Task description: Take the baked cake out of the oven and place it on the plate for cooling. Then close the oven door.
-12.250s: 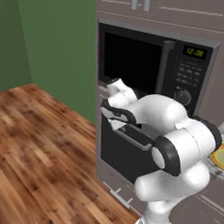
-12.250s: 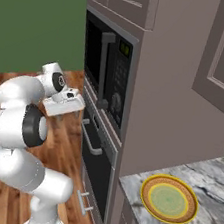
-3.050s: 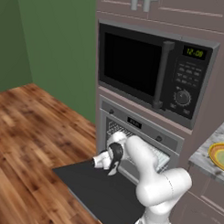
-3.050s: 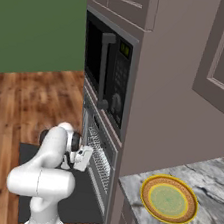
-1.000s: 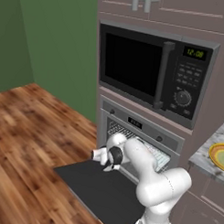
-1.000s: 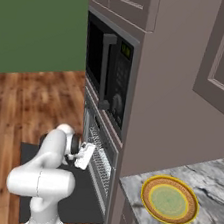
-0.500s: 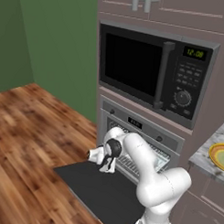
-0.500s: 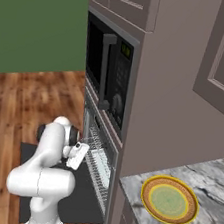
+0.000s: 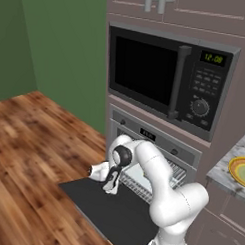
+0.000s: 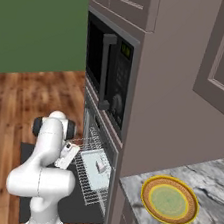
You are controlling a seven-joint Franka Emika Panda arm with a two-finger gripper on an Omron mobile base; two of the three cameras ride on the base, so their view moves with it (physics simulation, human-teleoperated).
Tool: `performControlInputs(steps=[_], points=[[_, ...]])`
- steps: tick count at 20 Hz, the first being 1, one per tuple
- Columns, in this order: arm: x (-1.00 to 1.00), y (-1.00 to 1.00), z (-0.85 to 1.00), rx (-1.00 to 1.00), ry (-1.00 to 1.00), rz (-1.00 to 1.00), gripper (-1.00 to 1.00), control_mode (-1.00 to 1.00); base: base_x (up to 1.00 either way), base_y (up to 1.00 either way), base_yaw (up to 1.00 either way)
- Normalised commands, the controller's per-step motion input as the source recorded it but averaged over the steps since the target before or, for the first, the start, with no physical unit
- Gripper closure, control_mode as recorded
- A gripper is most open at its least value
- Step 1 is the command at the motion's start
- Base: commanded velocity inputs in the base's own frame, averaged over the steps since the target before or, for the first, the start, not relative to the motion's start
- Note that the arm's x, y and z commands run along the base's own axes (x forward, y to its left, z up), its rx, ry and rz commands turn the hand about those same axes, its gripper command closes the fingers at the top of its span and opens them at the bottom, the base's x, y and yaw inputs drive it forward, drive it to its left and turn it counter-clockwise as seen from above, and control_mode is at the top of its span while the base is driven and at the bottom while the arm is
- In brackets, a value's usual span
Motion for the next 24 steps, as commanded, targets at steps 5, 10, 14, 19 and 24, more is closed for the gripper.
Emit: performControlInputs(steps=[5,10,14,19,24], points=[[-0.58,0.47,-0.03,0.10,0.11,0.06,1.00,-1.00,0.00,0.00,0.00],[-0.69,0.54,-0.01,0.08,0.07,0.05,1.00,-1.00,0.00,0.00,0.00],[-0.70,0.53,0.00,0.07,0.08,0.04,1.00,-1.00,0.00,0.00,0.00],[-0.77,0.48,0.00,0.08,0.11,0.02,1.00,-1.00,0.00,0.00,0.00],[-0.87,0.44,0.00,0.11,0.13,0.00,1.00,-1.00,0.00,0.00,0.00]])
